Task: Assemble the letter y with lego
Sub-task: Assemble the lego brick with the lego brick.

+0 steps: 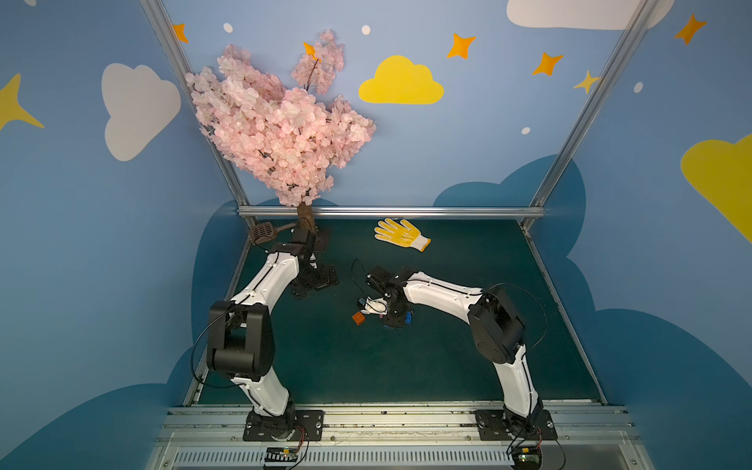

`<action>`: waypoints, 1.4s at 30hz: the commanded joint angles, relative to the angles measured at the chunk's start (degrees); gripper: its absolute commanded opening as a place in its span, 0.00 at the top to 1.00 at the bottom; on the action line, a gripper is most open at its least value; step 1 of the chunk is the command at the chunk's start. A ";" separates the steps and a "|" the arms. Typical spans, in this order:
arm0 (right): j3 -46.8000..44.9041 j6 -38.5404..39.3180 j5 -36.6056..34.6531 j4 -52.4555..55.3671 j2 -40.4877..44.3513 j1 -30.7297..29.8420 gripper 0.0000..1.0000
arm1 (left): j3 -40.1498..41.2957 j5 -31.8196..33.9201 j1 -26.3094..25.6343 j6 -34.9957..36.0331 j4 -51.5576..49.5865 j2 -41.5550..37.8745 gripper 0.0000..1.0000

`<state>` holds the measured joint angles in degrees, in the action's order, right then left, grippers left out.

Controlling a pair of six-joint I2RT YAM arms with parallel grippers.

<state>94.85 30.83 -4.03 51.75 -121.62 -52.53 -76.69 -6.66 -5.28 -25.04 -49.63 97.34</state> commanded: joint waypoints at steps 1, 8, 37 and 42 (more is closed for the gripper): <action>1.91 -0.33 0.72 1.60 -1.40 0.28 0.56 | 0.57 -0.11 0.18 0.47 -0.54 -0.51 0.00; 3.14 -0.41 0.78 1.86 -2.66 0.32 0.56 | 0.57 -0.24 0.18 0.59 -0.53 -0.46 0.00; 4.37 -1.55 1.76 2.65 -3.80 0.32 0.84 | 0.62 0.30 0.27 0.60 -0.56 -0.48 0.00; 4.29 -1.63 1.44 2.97 -2.49 0.27 0.95 | 0.99 0.26 0.20 0.69 -0.06 -0.85 0.00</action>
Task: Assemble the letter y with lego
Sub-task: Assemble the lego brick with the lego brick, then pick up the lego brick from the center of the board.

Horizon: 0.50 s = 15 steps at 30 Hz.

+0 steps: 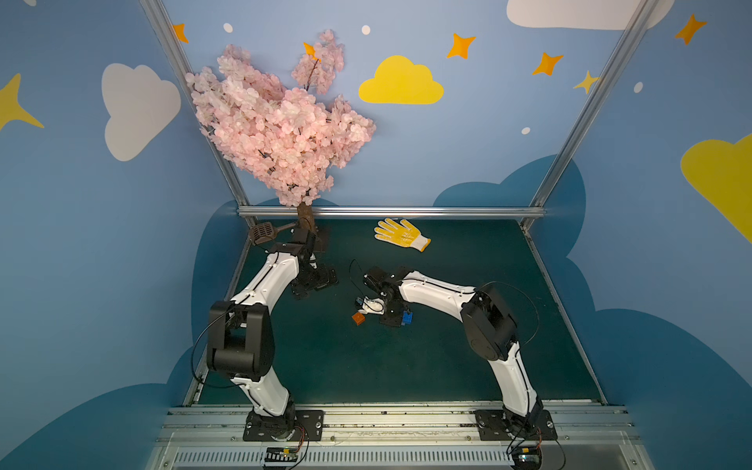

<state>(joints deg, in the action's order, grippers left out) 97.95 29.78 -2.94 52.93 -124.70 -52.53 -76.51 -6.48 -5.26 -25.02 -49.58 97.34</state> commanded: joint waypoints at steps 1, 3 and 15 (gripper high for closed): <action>1.14 -0.68 0.14 1.82 1.02 0.34 0.95 | 0.99 -0.18 0.16 0.83 0.09 -0.95 0.00; 0.95 -1.02 0.19 1.83 2.42 0.48 0.97 | 1.42 -0.63 0.06 0.92 0.59 -1.18 0.00; -2.24 -10.53 -3.28 4.98 13.97 7.73 1.00 | 7.01 2.30 -14.25 -4.66 5.75 -1.07 0.00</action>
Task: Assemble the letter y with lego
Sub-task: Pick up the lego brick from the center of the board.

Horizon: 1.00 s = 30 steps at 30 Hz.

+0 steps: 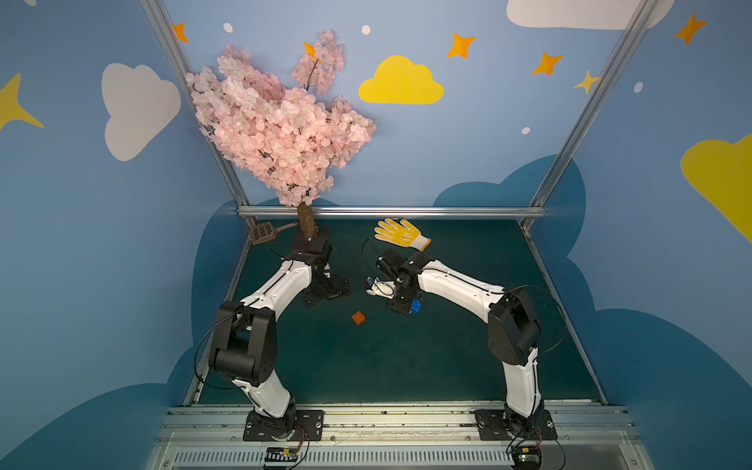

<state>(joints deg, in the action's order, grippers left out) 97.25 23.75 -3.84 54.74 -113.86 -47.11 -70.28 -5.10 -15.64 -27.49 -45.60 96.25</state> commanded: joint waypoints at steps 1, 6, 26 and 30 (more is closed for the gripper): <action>-2.53 -5.37 -3.27 3.15 4.19 3.28 1.00 | 0.48 1.12 -5.79 -2.77 1.92 1.25 0.00; -7.20 -7.83 -4.84 2.96 9.39 5.78 1.00 | -1.37 0.95 -10.48 -5.68 2.27 6.89 0.04; -9.98 -9.63 -5.13 2.09 14.06 5.10 0.98 | -6.25 1.74 -13.47 -13.43 -2.04 16.47 0.53; -9.63 -9.67 -5.31 2.30 13.58 4.95 0.98 | -6.63 1.54 -15.07 -13.42 -1.95 16.98 0.60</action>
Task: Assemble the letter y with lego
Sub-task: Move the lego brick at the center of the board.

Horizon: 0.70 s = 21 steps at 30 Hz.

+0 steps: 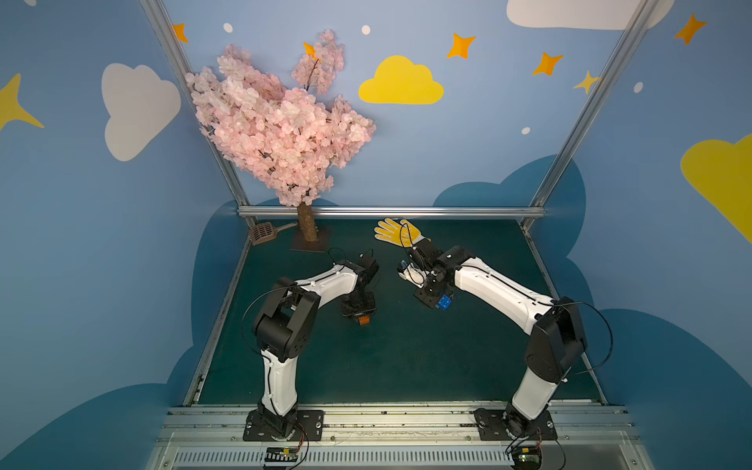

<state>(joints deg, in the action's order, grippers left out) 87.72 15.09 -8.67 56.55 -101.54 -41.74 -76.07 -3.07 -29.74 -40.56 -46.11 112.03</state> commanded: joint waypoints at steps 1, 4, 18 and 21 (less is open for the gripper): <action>-0.10 -1.02 -0.52 0.42 1.25 -0.46 0.98 | -1.04 -0.45 -1.34 -0.30 -1.44 1.39 0.63; 0.02 -1.06 -0.60 0.29 1.13 -0.76 0.98 | -1.69 -1.18 -2.42 -0.03 -1.51 2.38 0.69; 0.21 -1.92 -1.89 0.84 0.32 -0.89 0.98 | 1.95 -1.72 -13.85 -1.70 -1.35 0.49 0.72; 0.43 -2.91 -2.59 0.92 0.29 -0.52 0.98 | 3.36 -1.19 -15.03 -2.00 -1.53 -0.05 0.72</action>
<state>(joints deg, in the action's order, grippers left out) 87.72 13.52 -10.39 57.32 -101.54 -42.37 -75.24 -3.44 -43.44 -41.87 -46.00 111.68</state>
